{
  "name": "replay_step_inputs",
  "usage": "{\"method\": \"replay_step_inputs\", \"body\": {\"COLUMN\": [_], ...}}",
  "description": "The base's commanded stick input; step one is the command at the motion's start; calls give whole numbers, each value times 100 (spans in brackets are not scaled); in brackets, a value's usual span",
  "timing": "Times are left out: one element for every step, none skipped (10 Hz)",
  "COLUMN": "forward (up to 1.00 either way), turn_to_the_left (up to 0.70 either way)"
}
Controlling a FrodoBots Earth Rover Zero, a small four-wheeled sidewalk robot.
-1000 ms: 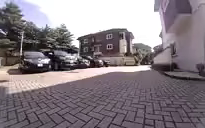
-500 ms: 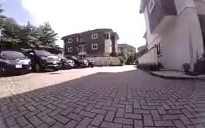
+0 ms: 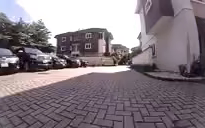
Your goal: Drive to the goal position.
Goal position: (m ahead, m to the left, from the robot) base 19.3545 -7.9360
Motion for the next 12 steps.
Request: {"method": "replay_step_inputs", "body": {"forward": [69,69,69,69,69,69,69,69,69,69,69,69], "turn_to_the_left": [3,3,3,3,3,3,-8,-35,-35,-19,3,3]}}
